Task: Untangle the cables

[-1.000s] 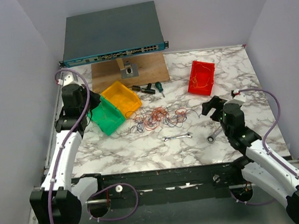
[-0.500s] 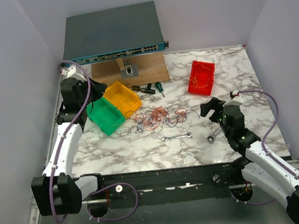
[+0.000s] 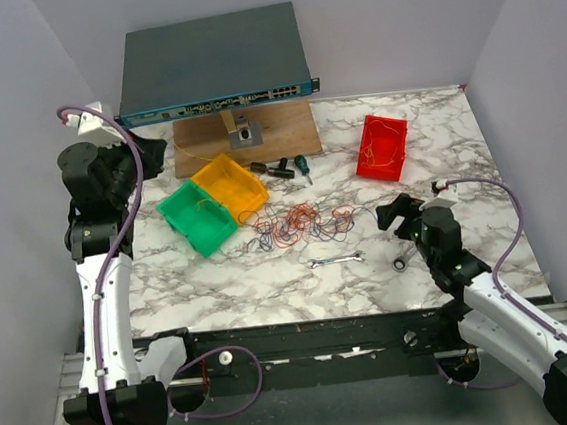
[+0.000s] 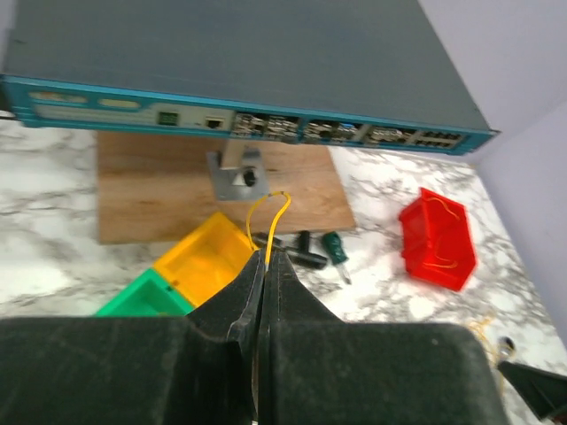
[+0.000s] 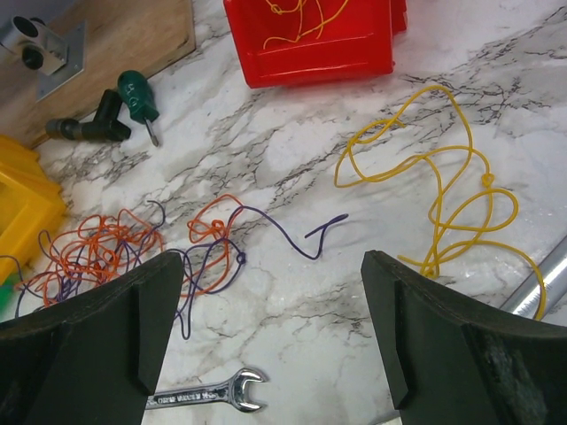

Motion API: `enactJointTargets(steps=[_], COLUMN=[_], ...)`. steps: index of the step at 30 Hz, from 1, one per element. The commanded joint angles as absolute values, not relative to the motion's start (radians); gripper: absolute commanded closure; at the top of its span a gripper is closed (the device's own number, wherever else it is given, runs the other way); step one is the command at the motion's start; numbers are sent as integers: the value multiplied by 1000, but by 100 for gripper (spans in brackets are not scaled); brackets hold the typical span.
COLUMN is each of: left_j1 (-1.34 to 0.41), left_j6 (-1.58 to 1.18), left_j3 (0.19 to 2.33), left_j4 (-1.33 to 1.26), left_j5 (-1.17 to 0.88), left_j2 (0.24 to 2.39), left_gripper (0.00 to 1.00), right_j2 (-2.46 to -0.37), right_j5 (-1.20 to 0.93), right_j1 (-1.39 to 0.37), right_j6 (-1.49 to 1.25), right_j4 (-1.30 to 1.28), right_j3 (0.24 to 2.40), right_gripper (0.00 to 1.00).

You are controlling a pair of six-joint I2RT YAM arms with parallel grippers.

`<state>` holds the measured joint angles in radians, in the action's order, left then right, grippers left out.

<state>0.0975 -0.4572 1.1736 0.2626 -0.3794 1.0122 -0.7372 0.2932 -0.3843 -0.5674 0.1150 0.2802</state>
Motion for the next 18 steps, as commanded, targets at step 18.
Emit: enactJointTargets(steps=[18], left_j1=[-63], left_j6=[-167], left_j3=[1302], left_j4=[583], left_j5=[137], left_j2=[1253], left_gripper=[100], right_j2=[-696], right_j5=[277], right_j1=[-384], right_j6=[-571], right_j4=[178], right_j3=[239], right_gripper=[11])
